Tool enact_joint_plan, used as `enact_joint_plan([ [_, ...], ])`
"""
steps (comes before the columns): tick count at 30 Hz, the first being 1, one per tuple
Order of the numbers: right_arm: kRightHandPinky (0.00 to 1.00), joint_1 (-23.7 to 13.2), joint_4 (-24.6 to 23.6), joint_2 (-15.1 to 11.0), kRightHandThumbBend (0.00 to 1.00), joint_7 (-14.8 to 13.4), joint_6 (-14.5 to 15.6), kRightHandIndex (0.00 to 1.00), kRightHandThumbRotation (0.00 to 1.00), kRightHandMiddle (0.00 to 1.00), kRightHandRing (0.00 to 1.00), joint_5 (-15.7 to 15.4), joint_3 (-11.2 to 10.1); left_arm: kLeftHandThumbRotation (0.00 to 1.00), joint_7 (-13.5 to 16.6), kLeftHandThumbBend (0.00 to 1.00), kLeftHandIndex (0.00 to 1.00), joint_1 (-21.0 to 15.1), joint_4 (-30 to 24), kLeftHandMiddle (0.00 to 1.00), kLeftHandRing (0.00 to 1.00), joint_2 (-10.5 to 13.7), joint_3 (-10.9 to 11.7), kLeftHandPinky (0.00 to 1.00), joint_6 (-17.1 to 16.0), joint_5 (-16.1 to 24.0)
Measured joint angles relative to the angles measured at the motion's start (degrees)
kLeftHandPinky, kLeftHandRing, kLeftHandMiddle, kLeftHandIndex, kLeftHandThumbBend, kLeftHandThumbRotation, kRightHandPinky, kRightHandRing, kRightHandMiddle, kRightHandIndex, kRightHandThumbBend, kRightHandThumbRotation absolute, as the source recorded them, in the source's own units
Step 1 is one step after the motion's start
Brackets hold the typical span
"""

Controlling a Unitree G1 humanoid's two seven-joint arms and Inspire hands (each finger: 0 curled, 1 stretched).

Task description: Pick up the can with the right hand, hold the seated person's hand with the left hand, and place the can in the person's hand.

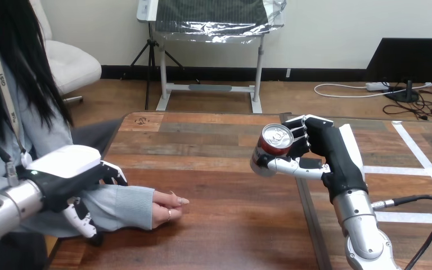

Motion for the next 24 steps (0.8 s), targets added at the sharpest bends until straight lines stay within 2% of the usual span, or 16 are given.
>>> enact_joint_plan([
  [13, 0.38, 0.27, -0.48, 0.01, 0.79, 0.52, 0.58, 0.5, 0.0, 0.48, 0.42, 0.12, 0.0, 0.0, 2.85, 1.0, 0.56, -0.01, 0.89, 0.53, 0.47, -2.24, -1.21, 0.42, 2.76, 0.06],
  [24, 0.38, 0.92, -0.91, 0.05, 0.79, 1.34, 1.04, 0.5, 0.0, 0.47, 0.42, 0.76, 0.0, 0.0, 3.67, 0.95, 0.5, -0.26, 1.75, 0.48, 0.42, -3.25, -1.26, 0.37, 3.62, -0.25],
])
